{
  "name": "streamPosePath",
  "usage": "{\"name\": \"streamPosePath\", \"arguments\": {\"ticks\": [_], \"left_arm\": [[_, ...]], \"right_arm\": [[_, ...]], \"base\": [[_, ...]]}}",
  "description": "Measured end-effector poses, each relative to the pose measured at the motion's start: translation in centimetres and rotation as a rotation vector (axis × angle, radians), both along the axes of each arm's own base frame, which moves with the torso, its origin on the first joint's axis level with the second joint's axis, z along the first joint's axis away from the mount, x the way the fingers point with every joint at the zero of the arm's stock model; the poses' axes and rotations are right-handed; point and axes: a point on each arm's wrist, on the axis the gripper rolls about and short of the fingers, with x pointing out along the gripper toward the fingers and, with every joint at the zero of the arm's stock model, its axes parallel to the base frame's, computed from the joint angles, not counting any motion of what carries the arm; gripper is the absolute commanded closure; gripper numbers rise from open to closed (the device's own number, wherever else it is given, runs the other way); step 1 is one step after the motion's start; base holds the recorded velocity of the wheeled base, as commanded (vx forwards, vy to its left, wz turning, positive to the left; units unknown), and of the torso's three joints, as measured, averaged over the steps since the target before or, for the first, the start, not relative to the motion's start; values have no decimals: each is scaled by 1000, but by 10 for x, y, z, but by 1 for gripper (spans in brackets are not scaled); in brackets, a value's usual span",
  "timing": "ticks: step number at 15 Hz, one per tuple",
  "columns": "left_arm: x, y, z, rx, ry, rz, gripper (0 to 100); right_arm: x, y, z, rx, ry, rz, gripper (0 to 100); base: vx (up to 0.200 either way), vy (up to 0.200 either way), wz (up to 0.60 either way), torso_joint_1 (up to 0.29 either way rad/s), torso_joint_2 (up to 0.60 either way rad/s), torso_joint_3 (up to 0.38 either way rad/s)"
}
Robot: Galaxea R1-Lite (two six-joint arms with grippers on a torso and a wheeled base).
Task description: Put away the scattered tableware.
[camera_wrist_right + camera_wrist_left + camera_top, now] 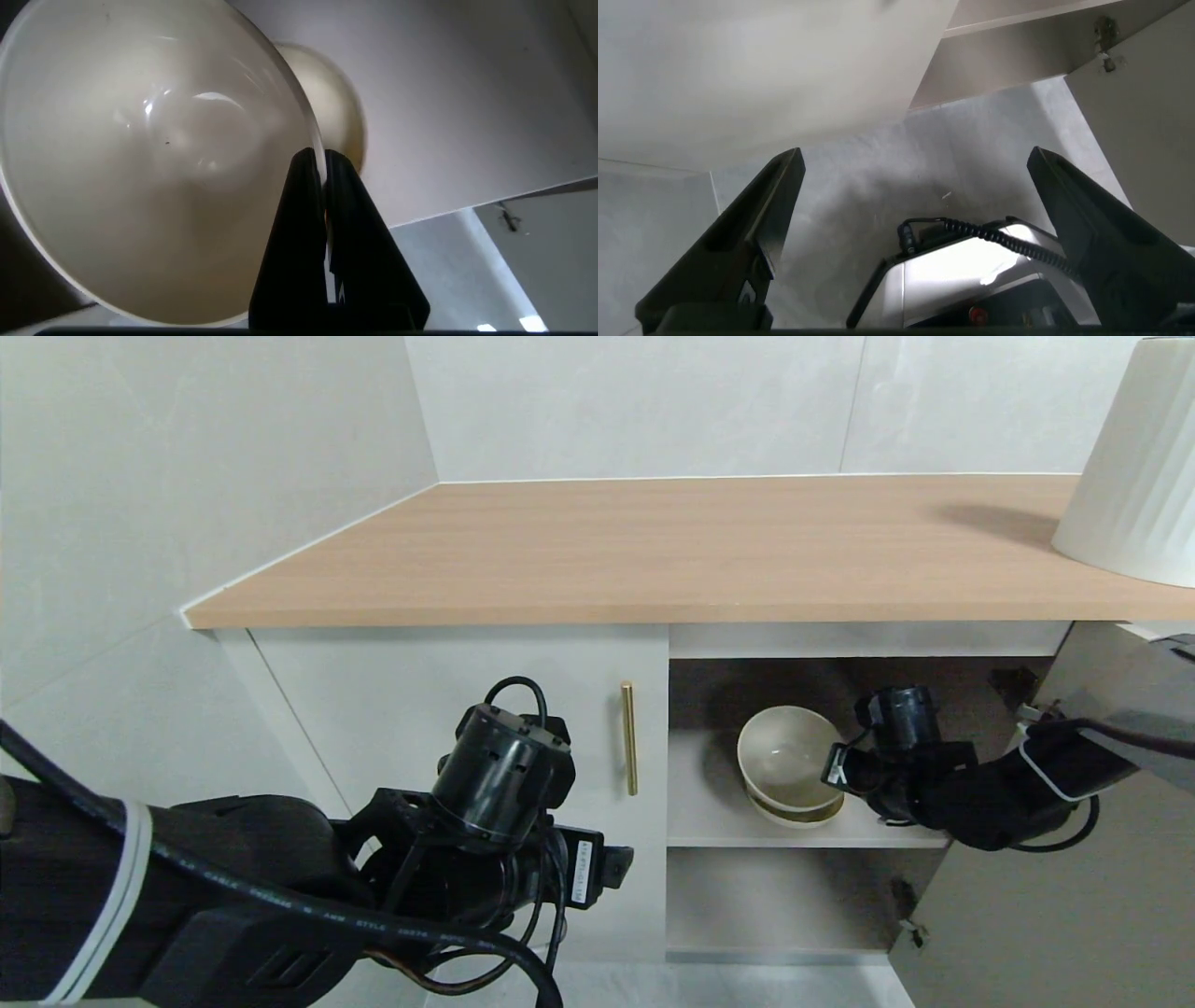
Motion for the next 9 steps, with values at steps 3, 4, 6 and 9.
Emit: {"name": "streamPosePath", "arguments": {"ticks": [3,4,6,9], "left_arm": [[0,0,0,0,0,0,0],[0,0,0,0,0,0,0],[0,0,0,0,0,0,0],[0,0,0,0,0,0,0]], "right_arm": [[4,-1,-5,-10,5,-16,100],[5,-2,-7,-15,6,-25,100],[8,-1,-12,-27,12,-39,100],[12,-2,-17,-29,19,-43,100]], "base": [[0,0,0,0,0,0],[0,0,0,0,0,0],[0,0,0,0,0,0],[0,0,0,0,0,0]]}}
